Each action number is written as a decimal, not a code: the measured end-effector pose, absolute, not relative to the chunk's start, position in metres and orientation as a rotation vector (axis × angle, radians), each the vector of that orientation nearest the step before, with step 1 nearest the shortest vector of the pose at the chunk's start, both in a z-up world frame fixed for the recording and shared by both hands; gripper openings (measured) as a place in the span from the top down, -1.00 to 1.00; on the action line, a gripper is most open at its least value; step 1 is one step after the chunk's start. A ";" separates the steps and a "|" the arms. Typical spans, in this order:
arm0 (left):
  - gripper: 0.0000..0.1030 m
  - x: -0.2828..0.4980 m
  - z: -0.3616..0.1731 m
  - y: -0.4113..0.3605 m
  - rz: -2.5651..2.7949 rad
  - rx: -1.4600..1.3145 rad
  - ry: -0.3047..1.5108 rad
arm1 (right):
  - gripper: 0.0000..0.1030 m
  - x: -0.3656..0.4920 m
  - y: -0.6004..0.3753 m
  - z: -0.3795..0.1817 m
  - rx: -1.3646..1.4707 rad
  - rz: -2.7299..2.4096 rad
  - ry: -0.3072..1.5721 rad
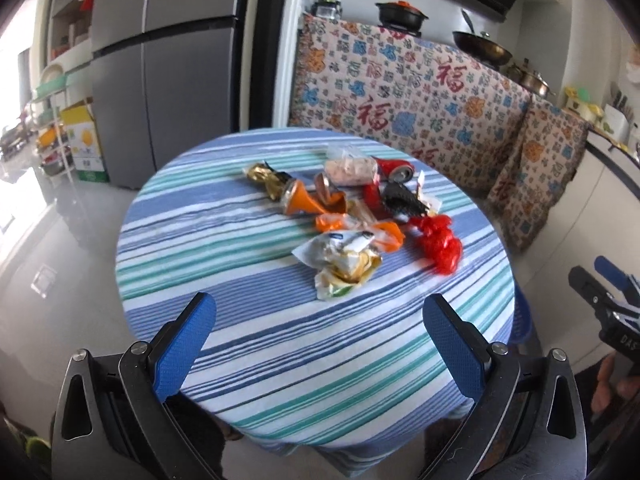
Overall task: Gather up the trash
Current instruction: 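Lower the left gripper onto the white snack bag while the right lowers onto the red plastic bag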
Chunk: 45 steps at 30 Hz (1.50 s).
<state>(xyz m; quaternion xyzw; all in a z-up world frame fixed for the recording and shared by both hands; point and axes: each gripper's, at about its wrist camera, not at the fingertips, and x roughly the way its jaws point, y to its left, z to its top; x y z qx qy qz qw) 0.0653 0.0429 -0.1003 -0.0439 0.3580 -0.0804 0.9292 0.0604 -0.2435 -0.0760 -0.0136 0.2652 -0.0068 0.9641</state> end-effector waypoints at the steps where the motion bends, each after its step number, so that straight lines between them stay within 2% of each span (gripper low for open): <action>1: -0.99 0.071 -0.108 0.042 -0.185 -0.082 0.758 | -1.00 0.066 -0.244 -0.082 -0.030 -0.001 0.552; 8: -0.99 0.111 -0.139 0.032 -0.242 -0.063 0.876 | -1.00 0.116 -0.236 -0.124 -0.033 0.145 0.693; 19: -0.99 0.172 -0.173 0.002 -0.211 0.018 0.900 | -1.00 0.204 -0.217 -0.188 -0.065 0.200 0.897; 27: -0.99 0.195 -0.192 -0.002 -0.150 0.044 0.946 | -1.00 0.222 -0.213 -0.188 -0.111 0.193 0.878; 45: -0.99 0.193 -0.192 0.007 -0.173 0.110 0.965 | -1.00 0.233 -0.213 -0.188 -0.111 0.186 0.889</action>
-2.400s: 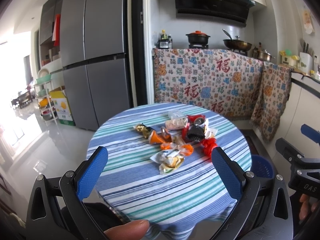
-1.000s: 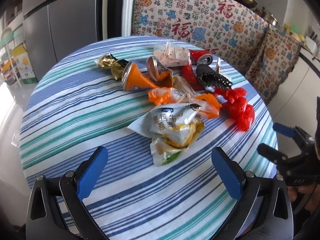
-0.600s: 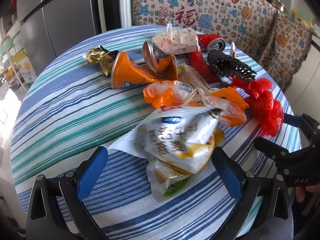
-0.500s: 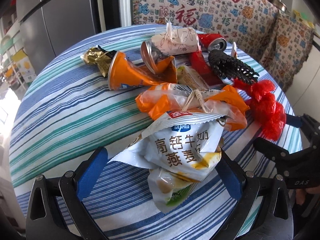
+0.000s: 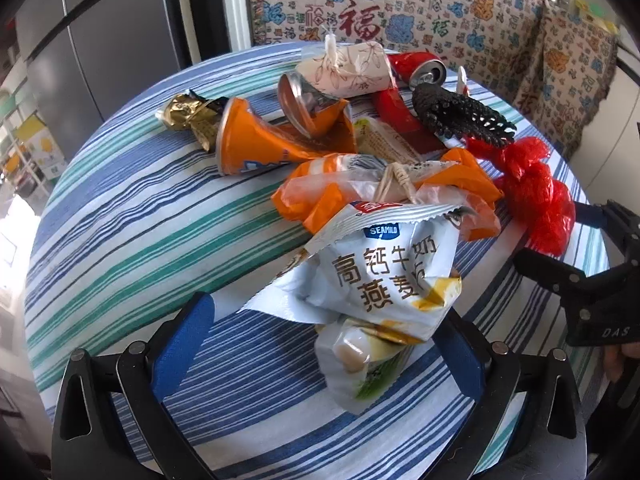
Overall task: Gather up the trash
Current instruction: 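Lower the left gripper onto the white snack bag while the right lowers onto the red plastic bag, then carry the white snack bag in the left gripper while the right carries the red bag to the basket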
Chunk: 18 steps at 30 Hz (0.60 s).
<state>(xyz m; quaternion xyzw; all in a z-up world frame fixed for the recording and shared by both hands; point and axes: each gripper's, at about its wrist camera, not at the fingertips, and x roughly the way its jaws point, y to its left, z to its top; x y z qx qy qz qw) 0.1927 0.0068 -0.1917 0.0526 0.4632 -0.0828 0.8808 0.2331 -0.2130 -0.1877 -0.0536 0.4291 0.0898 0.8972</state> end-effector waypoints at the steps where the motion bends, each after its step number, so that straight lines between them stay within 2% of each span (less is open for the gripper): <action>1: -0.99 0.191 -0.191 0.014 -0.170 0.100 0.969 | -1.00 0.234 -0.213 -0.188 -0.111 0.185 0.889; 5: -0.99 0.182 -0.189 0.029 -0.191 0.077 0.971 | -1.00 0.233 -0.214 -0.188 -0.115 0.194 0.899; 9: -0.99 0.182 -0.186 0.012 -0.273 0.081 0.934 | -1.00 0.235 -0.215 -0.187 -0.123 0.219 0.943; 13: -0.99 0.188 -0.183 0.004 -0.240 0.114 0.885 | -0.99 0.234 -0.216 -0.178 -0.087 0.250 0.875; 15: -0.86 0.190 -0.182 0.010 -0.226 0.084 0.888 | -0.94 0.237 -0.214 -0.179 -0.082 0.258 0.867; 16: -0.56 0.189 -0.182 0.012 -0.243 0.068 0.893 | -0.83 0.239 -0.214 -0.180 -0.075 0.263 0.869; 17: -0.27 0.189 -0.181 0.014 -0.274 0.041 0.903 | -0.29 0.241 -0.216 -0.182 -0.063 0.264 0.883; 18: -0.14 0.187 -0.180 0.016 -0.294 0.023 0.904 | 0.14 0.240 -0.217 -0.179 -0.066 0.244 0.866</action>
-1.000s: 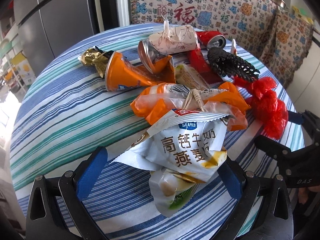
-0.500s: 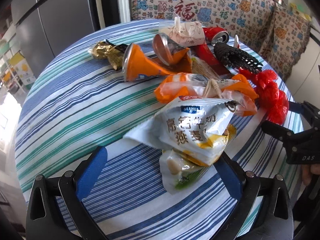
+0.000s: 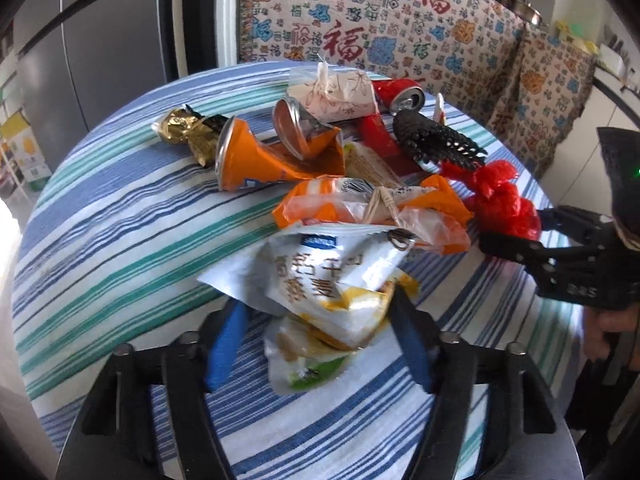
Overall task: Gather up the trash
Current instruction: 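Carry the white snack bag in the left gripper while the right carries the red bag to the basket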
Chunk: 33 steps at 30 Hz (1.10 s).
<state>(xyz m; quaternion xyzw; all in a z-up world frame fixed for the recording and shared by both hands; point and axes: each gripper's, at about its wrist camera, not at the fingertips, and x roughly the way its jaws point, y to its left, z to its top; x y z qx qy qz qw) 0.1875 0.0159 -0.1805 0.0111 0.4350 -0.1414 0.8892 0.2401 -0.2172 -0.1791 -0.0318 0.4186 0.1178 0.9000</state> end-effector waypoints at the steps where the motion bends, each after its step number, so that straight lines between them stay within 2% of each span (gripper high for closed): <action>1: -0.06 0.184 -0.180 0.016 -0.285 0.033 0.895 | 0.26 0.241 -0.221 -0.178 -0.033 0.256 0.886; 2: 0.14 0.179 -0.178 0.014 -0.272 0.059 0.879 | 0.27 0.239 -0.226 -0.175 0.010 0.266 0.894; 5: 0.27 0.170 -0.171 0.015 -0.285 0.052 0.864 | 0.31 0.226 -0.240 -0.162 0.031 0.255 0.870; 10: 0.37 0.156 -0.150 0.017 -0.307 -0.014 0.841 | 0.32 0.194 -0.267 -0.146 0.013 0.257 0.858; 14: 0.39 0.149 -0.136 -0.003 -0.362 -0.046 0.834 | 0.32 0.174 -0.294 -0.141 0.009 0.241 0.865; 19: 0.39 0.147 -0.123 -0.065 -0.481 -0.005 0.845 | 0.32 0.160 -0.343 -0.136 0.024 0.184 0.875; 27: 0.39 0.160 -0.107 -0.212 -0.705 0.075 0.857 | 0.32 0.155 -0.451 -0.130 0.051 -0.013 0.865; 33: 0.39 0.187 -0.123 -0.316 -0.787 0.077 0.906 | 0.32 0.154 -0.521 -0.143 0.104 -0.130 0.881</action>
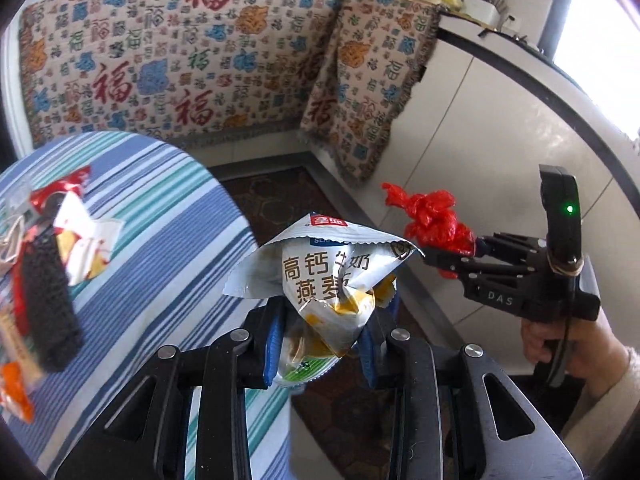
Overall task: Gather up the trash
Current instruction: 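Carry the white snack bag in the left gripper while the right carries the red bag to the basket, then open both grippers over the blue basket to drop the bags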
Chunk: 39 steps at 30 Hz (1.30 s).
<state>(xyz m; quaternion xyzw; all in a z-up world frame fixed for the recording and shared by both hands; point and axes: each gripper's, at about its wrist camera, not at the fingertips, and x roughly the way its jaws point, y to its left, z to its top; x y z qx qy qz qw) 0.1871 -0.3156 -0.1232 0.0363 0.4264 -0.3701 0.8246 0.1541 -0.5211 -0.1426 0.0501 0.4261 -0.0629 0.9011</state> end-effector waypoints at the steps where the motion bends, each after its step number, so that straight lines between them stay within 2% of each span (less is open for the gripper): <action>1: 0.39 0.192 -0.130 -0.329 -0.795 0.072 0.920 | 0.32 0.154 -0.531 -0.146 0.115 -0.143 0.881; 8: 0.39 0.220 -0.179 -0.405 -0.803 0.096 0.990 | 0.32 0.170 -0.581 -0.174 0.166 -0.174 0.928; 16: 0.37 0.252 -0.212 -0.444 -0.802 0.074 1.059 | 0.31 0.191 -0.607 -0.202 0.135 -0.160 1.008; 21: 0.27 0.262 -0.222 -0.455 -0.795 0.064 1.087 | 0.26 0.195 -0.608 -0.211 0.122 -0.153 1.016; 22: 0.19 0.263 -0.225 -0.455 -0.791 0.068 1.088 | 0.24 0.196 -0.608 -0.212 0.119 -0.157 1.012; 23: 0.07 0.263 -0.226 -0.456 -0.793 0.067 1.091 | 0.13 0.197 -0.607 -0.213 0.120 -0.157 1.008; 24: 0.02 0.264 -0.227 -0.457 -0.794 0.065 1.091 | -0.07 0.198 -0.607 -0.213 0.122 -0.158 1.005; 26: -0.12 0.265 -0.228 -0.459 -0.792 0.071 1.081 | -0.18 0.199 -0.607 -0.212 0.118 -0.167 0.998; 29: -0.19 0.268 -0.228 -0.460 -0.796 0.066 1.072 | -0.18 0.200 -0.608 -0.210 0.124 -0.170 0.991; 39: -0.22 0.247 -0.192 -0.422 -0.775 0.046 0.994 | -0.18 0.191 -0.596 -0.183 0.078 -0.174 0.878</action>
